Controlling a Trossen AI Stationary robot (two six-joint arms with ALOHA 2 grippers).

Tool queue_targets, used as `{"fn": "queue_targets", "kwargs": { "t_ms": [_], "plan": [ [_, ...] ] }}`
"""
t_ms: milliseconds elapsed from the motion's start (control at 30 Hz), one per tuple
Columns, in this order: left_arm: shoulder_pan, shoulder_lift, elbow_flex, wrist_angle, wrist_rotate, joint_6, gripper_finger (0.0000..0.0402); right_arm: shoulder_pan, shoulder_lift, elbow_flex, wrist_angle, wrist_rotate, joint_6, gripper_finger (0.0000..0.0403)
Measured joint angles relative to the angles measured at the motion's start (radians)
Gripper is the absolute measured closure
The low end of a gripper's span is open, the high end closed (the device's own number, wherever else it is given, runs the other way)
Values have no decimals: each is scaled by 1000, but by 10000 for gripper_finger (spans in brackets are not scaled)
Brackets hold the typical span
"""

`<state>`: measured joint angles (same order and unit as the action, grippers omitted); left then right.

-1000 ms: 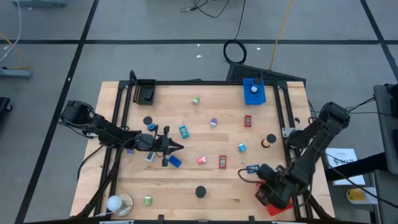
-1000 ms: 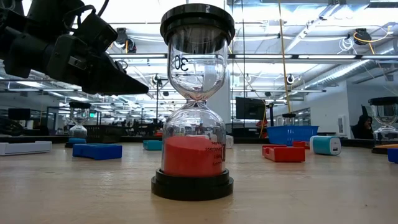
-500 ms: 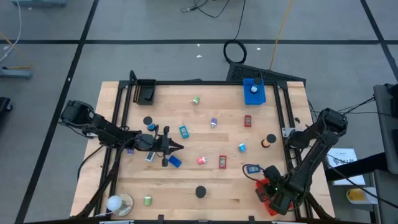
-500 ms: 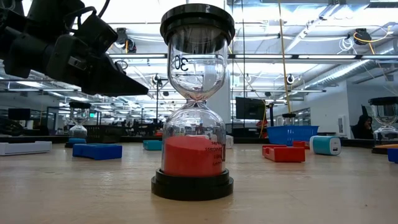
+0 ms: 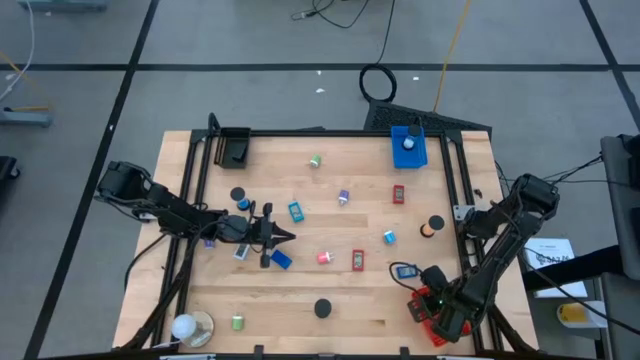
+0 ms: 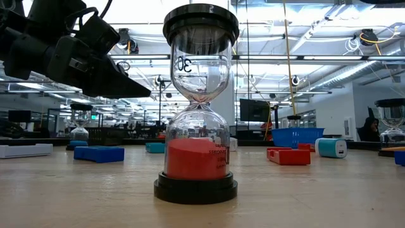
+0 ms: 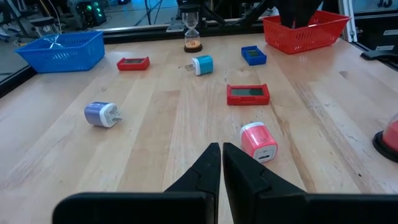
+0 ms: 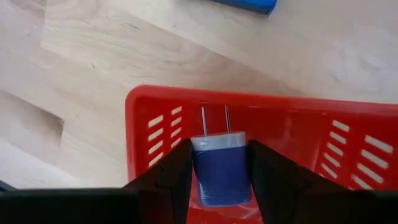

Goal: Pick & Place Office items
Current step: Put the bottom right blue charger adapter into the red basket, then put the left blue digital timer into the black basket

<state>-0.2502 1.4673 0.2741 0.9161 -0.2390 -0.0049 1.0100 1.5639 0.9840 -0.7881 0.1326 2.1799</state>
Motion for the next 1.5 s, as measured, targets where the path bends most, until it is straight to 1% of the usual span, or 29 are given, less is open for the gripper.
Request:
{"fn": "queue_targets", "kwargs": {
  "t_ms": [100,333,500,633,667,867,1000,1133,1233,1300,1367,1500],
  "plan": [
    [0,0,0,0,0,-1,376,0,0,-10,21,-1,0,271],
    [0,0,0,0,0,0,376,0,0,-37,70,-2,-19,232],
    [0,0,0,0,0,0,376,0,-1,-37,81,-9,-53,223],
    [0,0,0,0,0,0,376,-9,-24,-36,81,-82,-93,222],
    [0,0,0,0,0,0,376,-9,-35,-35,78,-85,-103,223],
    [0,0,0,1,0,0,376,-23,-120,-33,33,-77,-154,254],
    [0,0,0,1,0,0,376,-39,-171,-33,-4,-76,-207,289],
    [0,0,0,1,0,0,376,-51,-228,-33,22,-69,-295,335],
    [0,0,0,1,0,0,376,-57,-268,-32,36,-23,-409,374],
    [0,0,0,1,0,0,376,-66,-293,-31,33,28,-503,395],
    [0,0,0,1,0,0,376,-78,-311,-31,33,114,-627,397],
    [0,0,0,1,0,0,376,-109,-327,-31,88,351,-955,391]
  ]
}}
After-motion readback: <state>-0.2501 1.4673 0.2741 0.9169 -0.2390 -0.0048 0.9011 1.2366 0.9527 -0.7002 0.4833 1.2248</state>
